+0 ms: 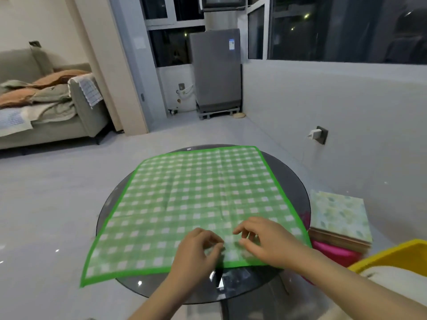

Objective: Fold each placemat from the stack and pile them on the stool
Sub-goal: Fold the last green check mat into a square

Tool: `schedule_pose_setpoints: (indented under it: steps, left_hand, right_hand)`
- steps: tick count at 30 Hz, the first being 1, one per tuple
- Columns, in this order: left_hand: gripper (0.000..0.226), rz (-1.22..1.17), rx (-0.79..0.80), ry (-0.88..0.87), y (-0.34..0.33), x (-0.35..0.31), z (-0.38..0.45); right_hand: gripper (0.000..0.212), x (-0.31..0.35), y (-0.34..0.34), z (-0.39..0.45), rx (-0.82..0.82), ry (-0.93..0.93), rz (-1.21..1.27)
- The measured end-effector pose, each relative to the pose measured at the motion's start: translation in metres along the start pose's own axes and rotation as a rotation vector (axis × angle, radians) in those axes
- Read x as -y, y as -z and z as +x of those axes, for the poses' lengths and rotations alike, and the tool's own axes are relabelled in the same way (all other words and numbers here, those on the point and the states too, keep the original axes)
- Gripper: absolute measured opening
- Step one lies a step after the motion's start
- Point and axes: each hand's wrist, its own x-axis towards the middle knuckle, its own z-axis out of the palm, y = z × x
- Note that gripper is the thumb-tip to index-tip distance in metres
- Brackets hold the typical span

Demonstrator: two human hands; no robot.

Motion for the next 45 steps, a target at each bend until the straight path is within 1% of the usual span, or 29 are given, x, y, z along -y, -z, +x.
schedule_pose_setpoints:
  steps: [2,5,7,9,11,14,15,17,18,20,22,25,27,29,32,37,39,42,45]
  left_hand:
    - [0.021,-0.034,0.066,-0.002,0.002,0.006,-0.003]
    - [0.029,-0.023,0.161,-0.051,0.004,0.014,-0.007]
    - [0.033,-0.027,0.202,-0.066,0.007,0.016,-0.009]
    - [0.026,-0.035,0.227,-0.043,0.012,0.016,-0.01]
    - [0.02,-0.034,0.238,-0.035,0.015,0.015,-0.011]
    - [0.018,-0.046,0.226,-0.03,0.016,0.015,-0.012]
    - [0.018,-0.049,0.221,-0.024,0.017,0.014,-0.012]
    - [0.019,-0.031,0.213,-0.018,0.019,0.013,-0.011]
    - [0.02,-0.015,0.204,-0.015,0.021,0.013,-0.011]
    - [0.017,-0.017,0.171,0.008,0.027,0.012,-0.01]
    - [0.004,-0.029,0.137,0.05,0.036,0.01,-0.009]
    - [0.009,0.061,0.074,0.112,0.049,0.01,-0.009]
    - [0.013,0.09,-0.007,0.12,0.06,0.006,-0.009]
    - [0.013,0.085,-0.085,0.1,0.07,-0.003,-0.006]
    - [0.017,0.123,-0.141,0.052,0.086,-0.024,-0.004]
    - [0.024,0.206,-0.131,0.004,0.113,-0.049,-0.005]
    - [0.024,0.278,-0.159,-0.026,0.124,-0.059,-0.001]
    - [0.025,0.388,-0.263,-0.089,0.134,-0.067,0.017]
    - [0.023,0.447,-0.366,-0.175,0.127,-0.051,0.047]
  right_hand:
    - [0.023,-0.001,-0.007,-0.003,0.038,0.038,-0.05]
    - [0.031,-0.002,-0.012,-0.006,0.077,0.082,-0.074]
    - [0.039,-0.005,-0.013,-0.008,0.105,0.082,-0.045]
    - [0.039,-0.007,-0.015,-0.009,0.098,0.075,-0.011]
    - [0.035,-0.007,-0.02,-0.009,0.055,0.075,-0.001]
    - [0.041,-0.005,-0.027,-0.008,0.004,0.1,-0.045]
    - [0.04,-0.004,-0.028,-0.007,-0.006,0.097,-0.054]
    - [0.028,-0.001,-0.028,-0.005,-0.028,0.077,-0.049]
    - [0.021,0.0,-0.028,-0.004,-0.04,0.064,-0.041]
    - [0.014,0.001,-0.024,-0.002,-0.066,0.031,-0.029]
    - [0.01,0.002,-0.018,0.001,-0.101,-0.002,-0.029]
    - [0.007,0.005,-0.002,0.004,-0.171,-0.042,-0.027]
    - [0.006,0.011,0.01,0.005,-0.226,-0.047,-0.05]
    - [0.009,0.017,0.018,0.004,-0.313,0.017,-0.099]
    - [0.027,0.029,0.029,-0.001,-0.436,0.138,-0.166]
    - [0.03,0.043,0.053,-0.006,-0.55,0.25,-0.264]
    - [0.032,0.047,0.064,-0.001,-0.562,0.264,-0.322]
    - [0.033,0.051,0.076,0.017,-0.576,0.24,-0.386]
    - [0.022,0.047,0.075,0.047,-0.551,0.167,-0.441]
